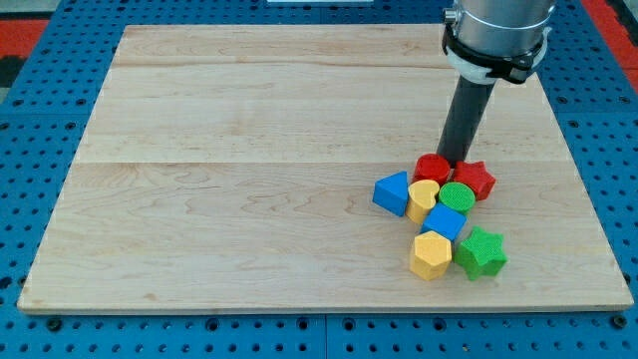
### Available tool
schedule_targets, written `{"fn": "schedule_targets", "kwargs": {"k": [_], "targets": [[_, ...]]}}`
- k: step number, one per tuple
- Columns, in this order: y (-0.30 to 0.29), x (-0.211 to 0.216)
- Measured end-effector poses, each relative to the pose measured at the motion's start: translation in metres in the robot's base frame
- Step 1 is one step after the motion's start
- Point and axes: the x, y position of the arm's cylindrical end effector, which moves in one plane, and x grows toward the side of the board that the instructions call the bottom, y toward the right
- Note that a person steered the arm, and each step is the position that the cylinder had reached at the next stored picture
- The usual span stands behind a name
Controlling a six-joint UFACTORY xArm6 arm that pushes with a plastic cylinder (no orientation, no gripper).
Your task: Move the arm right to the red star
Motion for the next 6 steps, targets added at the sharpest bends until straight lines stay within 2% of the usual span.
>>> {"fn": "schedule_targets", "kwargs": {"k": [1, 2, 3, 6], "targets": [[0.018, -0.005], [0.068, -0.003], [0.076, 0.029], [0.063, 0.039]]}}
